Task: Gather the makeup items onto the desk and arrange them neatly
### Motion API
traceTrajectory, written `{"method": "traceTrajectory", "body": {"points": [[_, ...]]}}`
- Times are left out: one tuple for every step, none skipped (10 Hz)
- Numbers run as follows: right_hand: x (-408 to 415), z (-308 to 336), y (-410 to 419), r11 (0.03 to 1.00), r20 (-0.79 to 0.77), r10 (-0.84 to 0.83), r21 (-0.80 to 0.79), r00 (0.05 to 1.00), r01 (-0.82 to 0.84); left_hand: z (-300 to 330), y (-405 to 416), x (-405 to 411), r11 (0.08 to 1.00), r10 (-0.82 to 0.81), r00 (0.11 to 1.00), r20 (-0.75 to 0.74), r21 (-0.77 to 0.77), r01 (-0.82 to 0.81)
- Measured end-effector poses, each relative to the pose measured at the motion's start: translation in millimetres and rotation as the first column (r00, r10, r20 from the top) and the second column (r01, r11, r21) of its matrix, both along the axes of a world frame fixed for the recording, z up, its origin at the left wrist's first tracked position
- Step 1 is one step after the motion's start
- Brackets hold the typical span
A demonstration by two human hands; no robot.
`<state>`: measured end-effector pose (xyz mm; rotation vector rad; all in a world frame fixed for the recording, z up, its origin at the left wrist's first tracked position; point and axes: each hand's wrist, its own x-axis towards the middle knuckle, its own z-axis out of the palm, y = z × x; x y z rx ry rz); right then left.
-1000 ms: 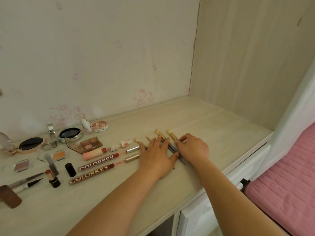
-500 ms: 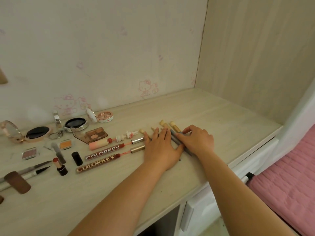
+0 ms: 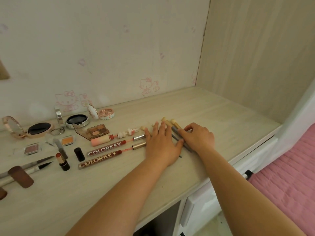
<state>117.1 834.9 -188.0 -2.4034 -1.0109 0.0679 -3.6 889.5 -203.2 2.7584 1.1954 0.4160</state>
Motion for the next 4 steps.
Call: {"method": "traceTrajectory", "body": {"points": [[-1, 1, 1, 1.000, -0.016, -0.029, -0.010, 0.999, 0.028, 1, -6, -1, 0.993, -0.019, 0.997, 0.069, 0.116, 0.010], [0, 3, -6, 0.974, -0.181, -0.053, 0.209, 0.982, 0.091, 10, -15, -15, 0.978, -0.127, 0.978, 0.166, 0.185, 0.096], [-2, 5, -19, 0.877, -0.366, -0.021, 0.440, 0.930, 0.194, 23, -27, -41, 0.949, -0.276, 0.936, 0.219, 0.215, 0.229], [6, 8, -52, 0.659, -0.619, 0.071, 0.618, 0.782, 0.430, 30, -37, -110, 0.857, -0.454, 0.870, 0.193, 0.361, 0.367]]}}
